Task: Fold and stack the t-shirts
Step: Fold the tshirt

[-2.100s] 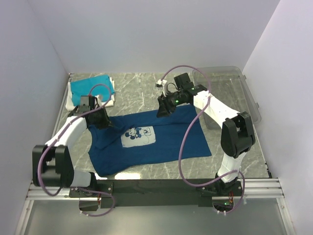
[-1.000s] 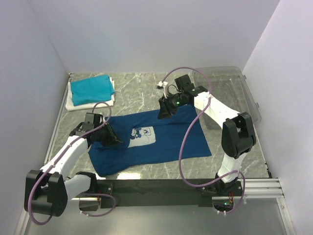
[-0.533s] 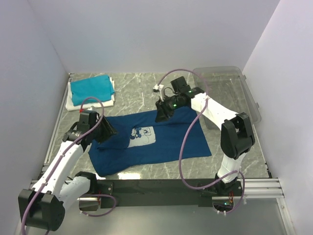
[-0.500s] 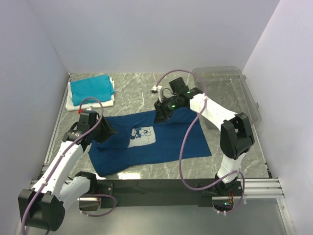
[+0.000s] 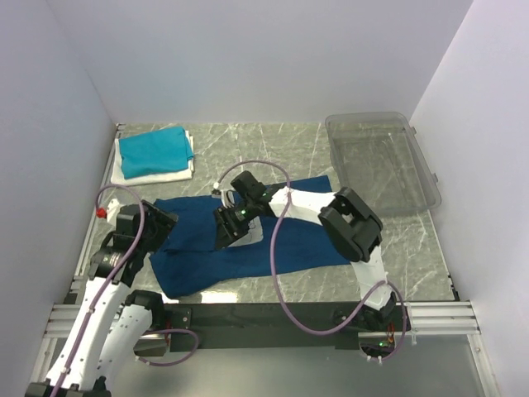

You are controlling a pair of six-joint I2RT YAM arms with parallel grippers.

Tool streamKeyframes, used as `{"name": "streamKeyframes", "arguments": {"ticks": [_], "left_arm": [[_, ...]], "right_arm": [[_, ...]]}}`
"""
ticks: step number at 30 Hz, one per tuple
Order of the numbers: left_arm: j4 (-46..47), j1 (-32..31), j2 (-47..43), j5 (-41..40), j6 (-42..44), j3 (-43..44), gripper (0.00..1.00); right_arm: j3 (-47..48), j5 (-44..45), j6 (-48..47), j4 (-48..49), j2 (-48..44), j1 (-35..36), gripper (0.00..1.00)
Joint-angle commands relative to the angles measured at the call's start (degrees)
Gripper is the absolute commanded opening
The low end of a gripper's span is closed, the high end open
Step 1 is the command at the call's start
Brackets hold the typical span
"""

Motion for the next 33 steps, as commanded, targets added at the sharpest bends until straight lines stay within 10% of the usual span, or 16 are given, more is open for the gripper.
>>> {"name": "streamKeyframes", "arguments": {"ticks": [1,17,33], "left_arm": [[-2.40,0.14,-2.47,-2.68,-3.99,-0.87,0.74],[-9.96,0.14,-9.68,-4.53,-5.48,0.36,0.73],[-8.29,0.22,-9.60,-4.09,-5.39,-0.95,0.73]], "right_arm": [[1.48,3.33,16.46,9.94,1.73,0.94,0.59],[2.36,17.14,29.14,11.43,8.76,3.58,0.55],[-2.22,19.87,27.57,10.73,3.58,3.32,0.21]]}}
